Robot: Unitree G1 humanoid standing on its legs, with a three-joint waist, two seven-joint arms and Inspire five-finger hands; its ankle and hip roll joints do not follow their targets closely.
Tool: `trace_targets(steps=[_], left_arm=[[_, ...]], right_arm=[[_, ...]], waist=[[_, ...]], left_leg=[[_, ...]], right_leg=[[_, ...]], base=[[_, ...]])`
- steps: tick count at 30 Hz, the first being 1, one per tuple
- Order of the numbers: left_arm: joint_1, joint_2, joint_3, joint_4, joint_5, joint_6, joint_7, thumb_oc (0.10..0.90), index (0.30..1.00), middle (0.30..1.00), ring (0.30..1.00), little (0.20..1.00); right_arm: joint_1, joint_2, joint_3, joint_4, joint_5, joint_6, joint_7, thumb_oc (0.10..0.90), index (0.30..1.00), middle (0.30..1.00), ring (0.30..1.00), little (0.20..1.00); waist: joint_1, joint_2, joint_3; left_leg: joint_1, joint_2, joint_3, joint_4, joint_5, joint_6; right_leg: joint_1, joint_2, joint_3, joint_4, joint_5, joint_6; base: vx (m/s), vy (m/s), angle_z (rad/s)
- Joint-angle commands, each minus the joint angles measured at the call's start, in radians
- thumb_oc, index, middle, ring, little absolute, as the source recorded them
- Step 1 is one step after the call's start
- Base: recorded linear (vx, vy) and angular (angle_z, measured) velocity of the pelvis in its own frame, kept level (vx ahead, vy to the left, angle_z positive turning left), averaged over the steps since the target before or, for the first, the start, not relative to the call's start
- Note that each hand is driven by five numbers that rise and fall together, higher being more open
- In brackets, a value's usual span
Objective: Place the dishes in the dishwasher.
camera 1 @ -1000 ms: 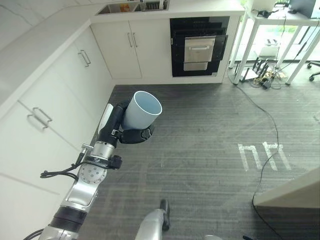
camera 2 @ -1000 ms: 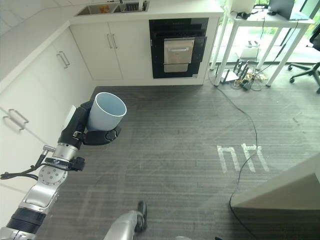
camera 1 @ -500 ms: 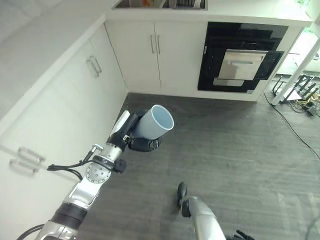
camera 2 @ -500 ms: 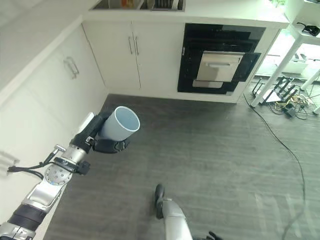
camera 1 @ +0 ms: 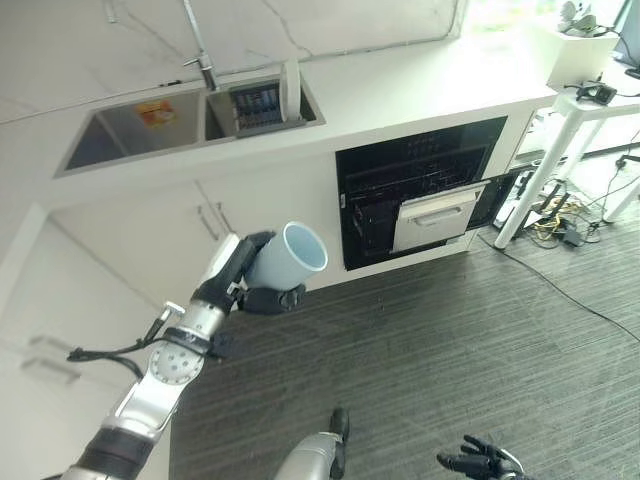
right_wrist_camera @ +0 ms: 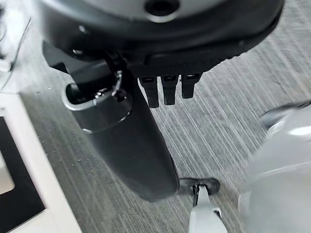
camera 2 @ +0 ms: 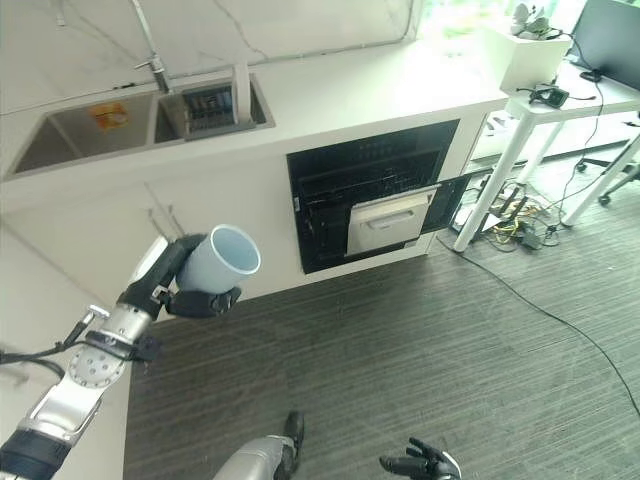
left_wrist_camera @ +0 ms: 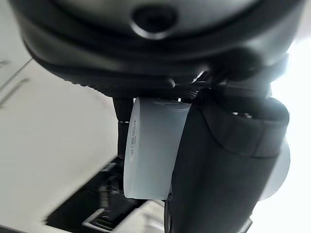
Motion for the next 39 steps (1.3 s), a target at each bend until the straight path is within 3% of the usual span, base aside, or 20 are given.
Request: trace_targets(steps=[1, 4, 5, 8, 9, 13, 15, 17, 20, 22, 23, 26, 28, 30, 32, 34, 36, 39], left_arm=[[-0.129, 0.014, 0.129, -0.178, -0.065, -0.151, 0.003, 0.400, 0.300, 0.300, 0.300, 0.300], [-0.134, 0.023, 0.109, -0.182, -0.053, -0.146, 0.013, 0.400, 0.300, 0.300, 0.300, 0.300], [-0.138, 0.028, 0.102, -0.187, -0.054, -0.137, 0.020, 0.400, 0.300, 0.300, 0.300, 0.300], [-0.158, 0.033, 0.088, -0.187, -0.049, -0.124, 0.031, 0.400, 0.300, 0.300, 0.300, 0.300], [-0.196, 0.024, 0.069, -0.193, -0.041, -0.098, 0.033, 0.400, 0.300, 0.300, 0.300, 0.300], [-0.205, 0.017, 0.056, -0.204, -0.032, -0.084, 0.038, 0.400, 0.300, 0.300, 0.300, 0.300], [-0.201, 0.015, 0.048, -0.209, -0.029, -0.087, 0.043, 0.400, 0.300, 0.300, 0.300, 0.300], [-0.193, 0.013, 0.046, -0.216, -0.026, -0.088, 0.045, 0.400, 0.300, 0.300, 0.300, 0.300], [-0.166, 0.006, 0.061, -0.244, -0.016, -0.069, 0.060, 0.400, 0.300, 0.300, 0.300, 0.300], [-0.123, -0.020, 0.080, -0.289, -0.020, -0.036, 0.082, 0.400, 0.300, 0.300, 0.300, 0.300], [-0.115, -0.026, 0.085, -0.298, -0.020, -0.032, 0.083, 0.400, 0.300, 0.300, 0.300, 0.300], [-0.106, -0.055, 0.094, -0.322, -0.002, -0.042, 0.052, 0.400, 0.300, 0.300, 0.300, 0.300], [-0.143, -0.060, 0.073, -0.316, -0.014, -0.054, 0.024, 0.400, 0.300, 0.300, 0.300, 0.300], [-0.194, -0.058, 0.037, -0.301, -0.020, -0.016, 0.035, 0.400, 0.300, 0.300, 0.300, 0.300], [-0.194, -0.059, 0.030, -0.295, -0.016, -0.016, 0.036, 0.400, 0.300, 0.300, 0.300, 0.300], [-0.189, -0.064, 0.030, -0.287, -0.013, -0.025, 0.037, 0.400, 0.300, 0.300, 0.300, 0.300], [-0.177, -0.073, 0.033, -0.278, -0.004, -0.054, 0.042, 0.400, 0.300, 0.300, 0.300, 0.300], [-0.156, -0.071, 0.053, -0.277, -0.009, -0.080, 0.049, 0.400, 0.300, 0.300, 0.300, 0.300]], right_arm=[[-0.038, -0.024, -0.020, -0.077, -0.051, -0.030, -0.005, 0.800, 0.900, 0.900, 0.900, 0.900], [-0.027, -0.006, -0.007, -0.096, -0.117, -0.036, -0.013, 0.800, 0.900, 0.900, 0.900, 0.900], [-0.030, -0.001, 0.001, -0.094, -0.112, -0.035, -0.011, 0.800, 0.900, 0.900, 0.900, 0.900], [-0.039, 0.000, 0.013, -0.087, -0.131, -0.050, 0.007, 0.800, 0.900, 0.900, 0.900, 0.900], [-0.037, -0.007, 0.031, -0.093, -0.145, -0.068, 0.014, 0.800, 0.900, 0.900, 0.900, 0.900], [-0.050, -0.016, 0.034, -0.073, -0.155, -0.070, 0.039, 0.800, 0.900, 0.900, 0.900, 0.900], [-0.056, -0.016, 0.030, -0.067, -0.165, -0.069, 0.056, 0.800, 0.900, 0.900, 0.900, 0.900], [-0.058, -0.014, 0.029, -0.070, -0.169, -0.065, 0.063, 0.800, 0.900, 0.900, 0.900, 0.900], [-0.063, -0.016, 0.040, -0.080, -0.200, -0.059, 0.083, 0.800, 0.900, 0.900, 0.900, 0.900], [-0.073, -0.024, 0.062, -0.101, -0.216, -0.042, 0.079, 0.800, 0.900, 0.900, 0.900, 0.900], [-0.073, -0.029, 0.063, -0.105, -0.214, -0.043, 0.078, 0.800, 0.900, 0.900, 0.900, 0.900], [-0.052, -0.042, 0.061, -0.114, -0.168, -0.058, 0.063, 0.800, 0.900, 0.900, 0.900, 0.900], [-0.030, -0.046, 0.045, -0.104, -0.134, -0.078, 0.044, 0.800, 0.900, 0.900, 0.900, 0.900], [-0.034, -0.046, 0.038, -0.074, -0.136, -0.074, 0.037, 0.800, 0.900, 0.900, 0.900, 0.900], [-0.035, -0.041, 0.046, -0.073, -0.147, -0.070, 0.041, 0.800, 0.900, 0.900, 0.900, 0.900], [-0.034, -0.034, 0.053, -0.075, -0.152, -0.070, 0.037, 0.800, 0.900, 0.900, 0.900, 0.900], [-0.034, -0.021, 0.066, -0.081, -0.169, -0.071, 0.031, 0.800, 0.900, 0.900, 0.900, 0.900], [-0.049, -0.018, 0.079, -0.086, -0.175, -0.053, 0.019, 0.800, 0.900, 0.900, 0.900, 0.900]], waist=[[0.005, 0.068, -0.018], [-0.009, 0.076, -0.007], [-0.008, 0.077, -0.009], [-0.016, 0.086, -0.006], [-0.031, 0.089, 0.004], [-0.025, 0.039, 0.013], [-0.021, 0.023, 0.008], [-0.016, 0.018, 0.003], [-0.011, 0.016, -0.002], [0.000, 0.007, -0.005], [-0.001, 0.007, -0.004], [-0.013, 0.011, 0.000], [-0.037, 0.021, -0.003], [-0.043, 0.046, -0.007], [-0.038, 0.064, -0.007], [-0.034, 0.071, -0.008], [-0.025, 0.077, -0.013], [-0.016, 0.075, -0.021]], left_leg=[[-0.013, 0.066, -0.041, 0.019, -0.043, -0.090], [0.054, 0.044, -0.075, 0.019, -0.080, -0.057], [0.066, 0.042, -0.080, 0.019, -0.089, -0.051], [0.108, 0.050, -0.085, 0.019, -0.113, -0.044], [0.148, 0.053, -0.124, 0.019, -0.139, -0.050], [0.197, 0.031, -0.169, 0.019, -0.209, -0.063], [0.215, 0.043, -0.203, 0.019, -0.245, -0.076], [0.227, 0.065, -0.226, 0.019, -0.262, -0.090], [0.233, 0.134, -0.236, 0.019, -0.260, -0.130], [0.248, 0.209, -0.223, 0.019, -0.247, -0.168], [0.244, 0.224, -0.214, 0.019, -0.236, -0.173], [0.186, 0.308, -0.089, 0.019, -0.125, -0.188], [0.165, 0.340, 0.036, 0.019, -0.071, -0.197], [0.137, 0.226, 0.054, 0.019, -0.119, -0.175], [0.110, 0.172, 0.056, 0.019, -0.126, -0.165], [0.090, 0.143, 0.072, 0.019, -0.124, -0.158], [0.051, 0.117, 0.132, 0.019, -0.109, -0.142], [0.050, 0.109, 0.133, 0.019, -0.126, -0.119]], right_leg=[[-0.053, 0.055, -0.071, -0.017, 0.338, 0.054], [-0.139, 0.060, -0.085, 0.184, 0.450, 0.086], [-0.171, 0.050, -0.098, 0.202, 0.453, 0.089], [-0.249, 0.015, -0.144, 0.159, 0.432, 0.077], [-0.293, -0.031, -0.147, -0.012, 0.414, 0.057], [-0.428, -0.162, -0.047, -0.031, 0.442, 0.095], [-0.471, -0.188, 0.025, -0.031, 0.461, 0.120], [-0.477, -0.199, 0.052, -0.031, 0.459, 0.132], [-0.446, -0.189, 0.018, -0.031, 0.409, 0.143], [-0.438, -0.179, -0.055, -0.031, 0.388, 0.127], [-0.434, -0.173, -0.069, -0.031, 0.381, 0.119], [-0.386, -0.155, -0.187, -0.031, 0.334, 0.073], [-0.360, -0.147, -0.262, -0.031, 0.306, 0.052], [-0.337, -0.108, -0.271, -0.031, 0.285, 0.042], [-0.324, -0.079, -0.270, -0.031, 0.273, 0.036], [-0.315, -0.065, -0.274, -0.031, 0.263, 0.033], [-0.304, -0.051, -0.282, -0.031, 0.245, 0.031], [-0.306, -0.041, -0.275, -0.031, 0.230, 0.028]], base=[[0.44, 0.227, -1.02], [0.28, 0.128, 0.01], [0.22, 0.027, 0.28], [0.18, -0.072, 0.03], [0.24, -0.223, 0.22], [0.25, -0.355, 0.21], [0.30, -0.452, 0.32], [0.31, -0.521, 0.43], [0.30, -0.575, 0.66], [0.26, -0.616, 0.57], [0.16, -0.564, 0.29], [0.09, -0.487, 0.43], [0.09, -0.391, 1.16], [0.18, -0.254, 1.40], [0.12, -0.065, 0.16], [0.08, -0.011, -0.19], [0.07, 0.042, -0.15], [0.04, 0.137, -0.25]])
